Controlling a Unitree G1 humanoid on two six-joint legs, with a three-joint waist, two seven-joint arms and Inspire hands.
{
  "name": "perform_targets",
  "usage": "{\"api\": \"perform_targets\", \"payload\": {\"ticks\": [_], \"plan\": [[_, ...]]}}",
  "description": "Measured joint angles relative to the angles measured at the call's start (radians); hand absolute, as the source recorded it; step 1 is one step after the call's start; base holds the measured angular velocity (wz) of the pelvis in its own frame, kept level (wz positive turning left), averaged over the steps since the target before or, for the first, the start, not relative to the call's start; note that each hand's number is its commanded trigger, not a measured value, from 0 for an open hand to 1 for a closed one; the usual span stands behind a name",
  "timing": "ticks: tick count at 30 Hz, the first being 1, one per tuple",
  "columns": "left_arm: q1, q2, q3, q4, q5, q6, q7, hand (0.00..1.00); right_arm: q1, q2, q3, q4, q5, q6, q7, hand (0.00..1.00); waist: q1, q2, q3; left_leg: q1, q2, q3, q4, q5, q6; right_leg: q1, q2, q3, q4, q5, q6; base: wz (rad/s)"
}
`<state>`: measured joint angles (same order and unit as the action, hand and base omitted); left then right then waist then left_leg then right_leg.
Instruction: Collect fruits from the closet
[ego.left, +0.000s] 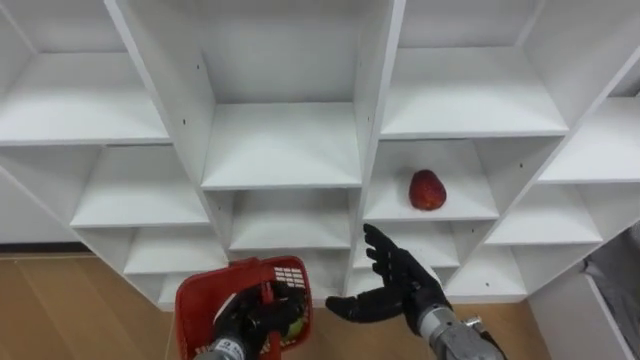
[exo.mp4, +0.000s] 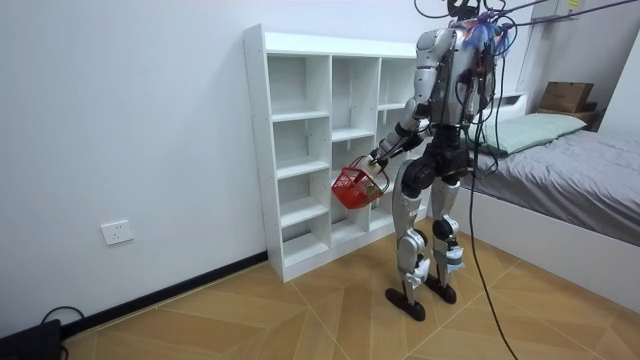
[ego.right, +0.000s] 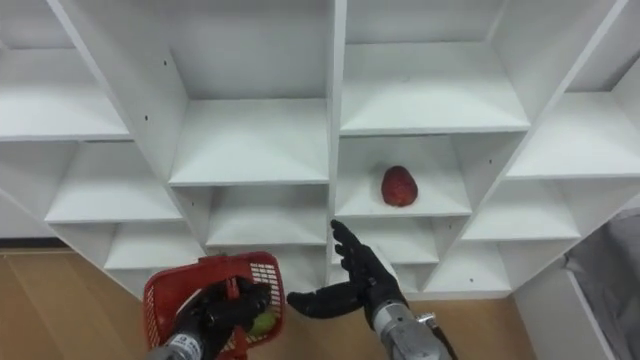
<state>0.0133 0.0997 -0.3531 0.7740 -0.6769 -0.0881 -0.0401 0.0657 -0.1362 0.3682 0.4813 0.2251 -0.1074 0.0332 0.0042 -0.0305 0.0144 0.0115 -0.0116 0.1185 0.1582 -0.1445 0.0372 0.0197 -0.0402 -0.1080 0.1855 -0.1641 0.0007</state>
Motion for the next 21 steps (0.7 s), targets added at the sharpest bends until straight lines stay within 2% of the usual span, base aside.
{"api": "perform_targets", "payload": {"ticks": [4,13,21], "plan": [[0.007,-0.002,0.002,0.0,-0.019,0.0,0.025,1.0,0.016,-0.018,-0.003,-0.036,0.0,0.0,-0.004,0.0,0.0,-0.004,0.0008,0.004,0.001,0.008,-0.007,-0.001,0.0,0.0,0.001,0.006,-0.002,0.0,0.0,-0.06],[0.071,0.003,0.018,-0.054,-0.039,0.001,0.059,1.0,0.056,-0.014,-0.04,-0.108,-0.005,0.009,-0.069,0.0,-0.001,-0.008,-0.0013,0.027,0.004,0.019,-0.014,-0.009,-0.002,0.02,0.006,0.017,-0.015,0.0,0.0,-0.03],[0.072,0.004,0.045,-0.055,-0.043,0.0,0.059,1.0,0.055,-0.018,-0.062,-0.109,-0.006,0.009,-0.126,0.0,0.0,-0.008,-0.0018,0.042,0.012,0.044,-0.006,-0.022,-0.004,0.033,0.01,0.028,-0.017,0.001,-0.001,-0.06]]}}
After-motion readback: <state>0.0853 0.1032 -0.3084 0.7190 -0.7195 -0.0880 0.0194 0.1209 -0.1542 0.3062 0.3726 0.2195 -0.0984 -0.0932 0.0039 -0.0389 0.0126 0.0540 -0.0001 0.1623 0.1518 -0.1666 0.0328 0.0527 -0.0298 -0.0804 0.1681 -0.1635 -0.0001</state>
